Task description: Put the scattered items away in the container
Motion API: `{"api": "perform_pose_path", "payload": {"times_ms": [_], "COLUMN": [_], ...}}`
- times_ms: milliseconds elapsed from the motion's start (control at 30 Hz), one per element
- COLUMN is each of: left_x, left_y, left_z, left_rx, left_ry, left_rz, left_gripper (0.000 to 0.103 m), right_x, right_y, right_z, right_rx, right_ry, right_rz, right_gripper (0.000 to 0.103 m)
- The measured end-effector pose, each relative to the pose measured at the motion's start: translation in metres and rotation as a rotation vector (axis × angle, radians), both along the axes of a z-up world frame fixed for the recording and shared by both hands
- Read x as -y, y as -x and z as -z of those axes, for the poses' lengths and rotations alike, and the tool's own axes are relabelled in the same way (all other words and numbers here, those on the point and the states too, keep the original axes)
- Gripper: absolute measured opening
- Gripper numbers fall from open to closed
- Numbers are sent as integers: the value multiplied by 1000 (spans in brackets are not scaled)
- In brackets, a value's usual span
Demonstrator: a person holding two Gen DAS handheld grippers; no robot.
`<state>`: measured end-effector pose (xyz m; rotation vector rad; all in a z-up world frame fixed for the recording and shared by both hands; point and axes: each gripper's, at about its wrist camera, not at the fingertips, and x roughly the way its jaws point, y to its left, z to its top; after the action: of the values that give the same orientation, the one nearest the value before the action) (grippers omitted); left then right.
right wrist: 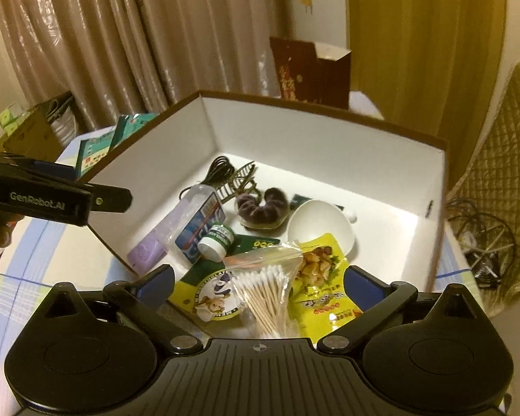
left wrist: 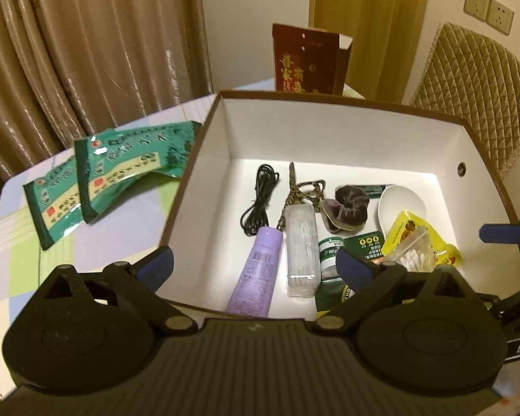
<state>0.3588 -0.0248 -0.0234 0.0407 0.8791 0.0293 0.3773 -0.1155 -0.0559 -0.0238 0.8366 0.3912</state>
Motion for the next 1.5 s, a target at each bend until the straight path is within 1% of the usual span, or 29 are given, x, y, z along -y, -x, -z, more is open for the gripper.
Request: {"api": "perform_pose_path", "payload": {"times_ms": [267, 433, 533, 633, 767, 967, 1200, 1333, 1500], "left_x": [3, 4, 7, 11, 14, 21, 29, 37, 45], "left_y": [29, 47, 59, 72, 88, 107, 131, 147, 162], "left_z": [-20, -31, -38, -46, -53, -59, -60, -61, -65], "left_rx": [67, 98, 125, 156, 156, 146, 117, 103, 101], "left_ry": [4, 12, -15, -41, -15, 4, 14, -6, -2], "left_rz": [-31, -51, -61, -75, -75, -86, -90, -88, -70], "left_gripper": [102, 102, 102, 102, 102, 102, 102, 102, 102], "right_x": [-6, -11, -13, -13, -13, -9, 2, 5, 7], "right_y": [26, 40, 48, 56, 67, 82, 103, 113, 123], "right_z": [-9, -17, -22, -28, -33, -40, -44, -45, -48], "right_rx": [71, 97, 109, 111, 111, 98, 87, 82, 82], "right_ry": [77, 116, 135, 133, 130, 124, 115, 121, 111], "right_rz": [70, 71, 70, 72, 78, 90, 117, 127, 126], "right_gripper": [101, 101, 101, 101, 101, 101, 101, 101, 101]}}
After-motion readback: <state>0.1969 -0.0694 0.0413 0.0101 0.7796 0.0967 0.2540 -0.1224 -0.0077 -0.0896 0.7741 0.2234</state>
